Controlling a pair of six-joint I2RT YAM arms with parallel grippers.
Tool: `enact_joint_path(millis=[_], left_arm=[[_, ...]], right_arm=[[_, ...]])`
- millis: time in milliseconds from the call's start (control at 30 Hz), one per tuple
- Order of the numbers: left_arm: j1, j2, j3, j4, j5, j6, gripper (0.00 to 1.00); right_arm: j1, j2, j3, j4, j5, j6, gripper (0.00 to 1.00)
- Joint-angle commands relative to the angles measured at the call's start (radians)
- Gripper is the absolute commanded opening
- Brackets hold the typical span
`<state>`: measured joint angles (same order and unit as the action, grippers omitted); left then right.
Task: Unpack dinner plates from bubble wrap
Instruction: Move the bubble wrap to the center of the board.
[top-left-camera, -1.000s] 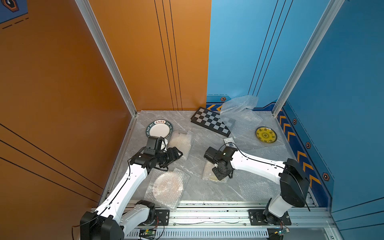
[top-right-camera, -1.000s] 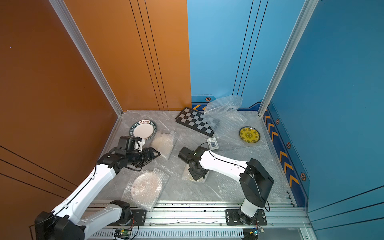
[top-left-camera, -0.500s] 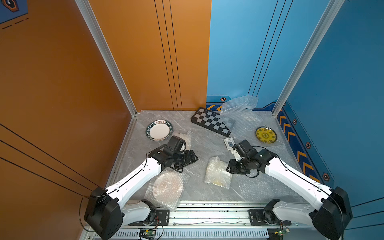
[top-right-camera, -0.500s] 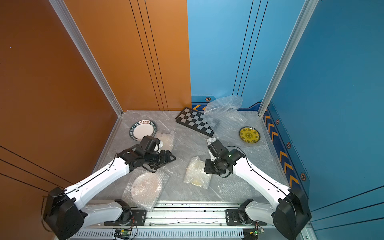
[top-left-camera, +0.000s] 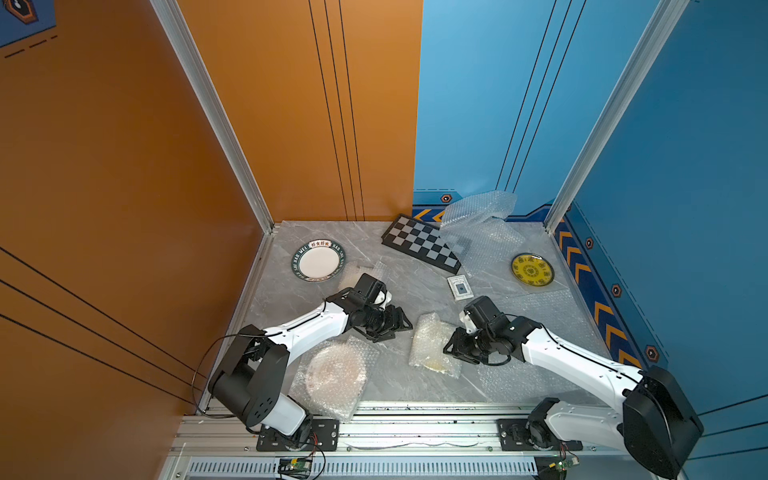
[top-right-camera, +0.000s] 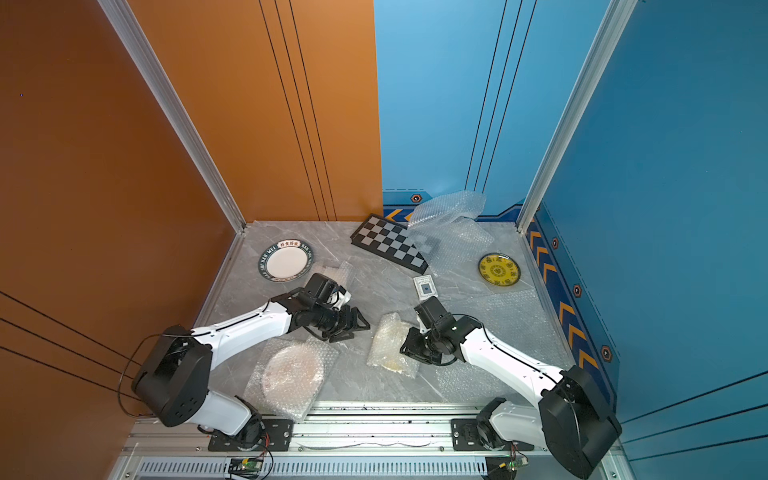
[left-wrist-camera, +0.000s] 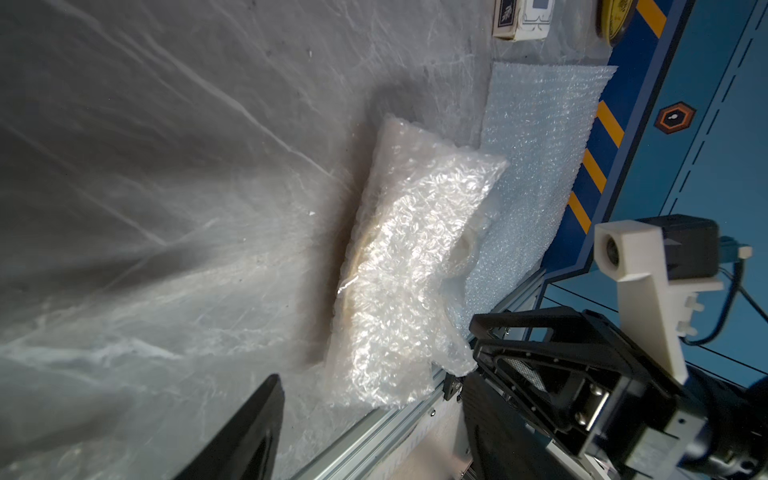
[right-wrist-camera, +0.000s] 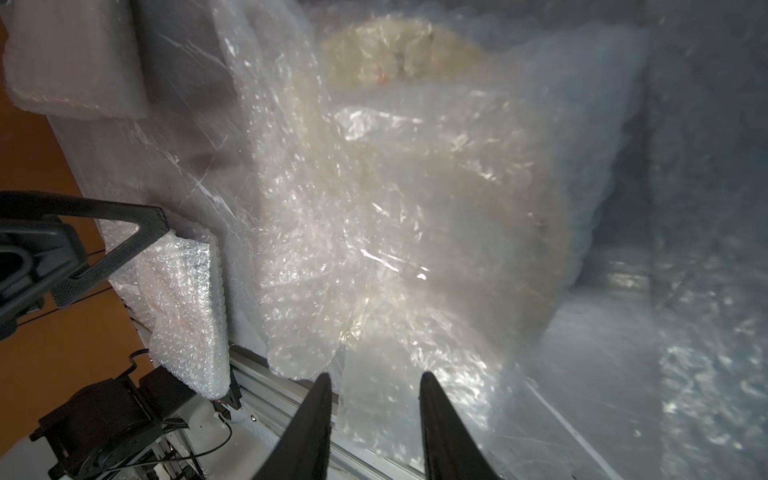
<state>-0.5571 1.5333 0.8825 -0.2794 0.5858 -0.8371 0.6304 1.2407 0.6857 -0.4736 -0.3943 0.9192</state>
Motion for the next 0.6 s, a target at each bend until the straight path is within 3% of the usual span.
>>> enact_joint_path(millis=[0,233,567], left_arm=[[-0.015,0.039,-0.067,0.224,0.107,-0.037,0.69],[-0.027,0.093,-0.217,0.520,0.093,-0.127,0.68],[-0.023,0.238,-0.219,0.742,0.152,-0.179,0.60]], right_arm=[[-0.022,0.027,-0.007,0.077,-0.033,0.054,0.38],[-0.058,0.058,-0.025,0.076,-0.080,0.016,0.37],[-0.037,0.098,-0.041,0.081,-0.037,0.021,0.36]])
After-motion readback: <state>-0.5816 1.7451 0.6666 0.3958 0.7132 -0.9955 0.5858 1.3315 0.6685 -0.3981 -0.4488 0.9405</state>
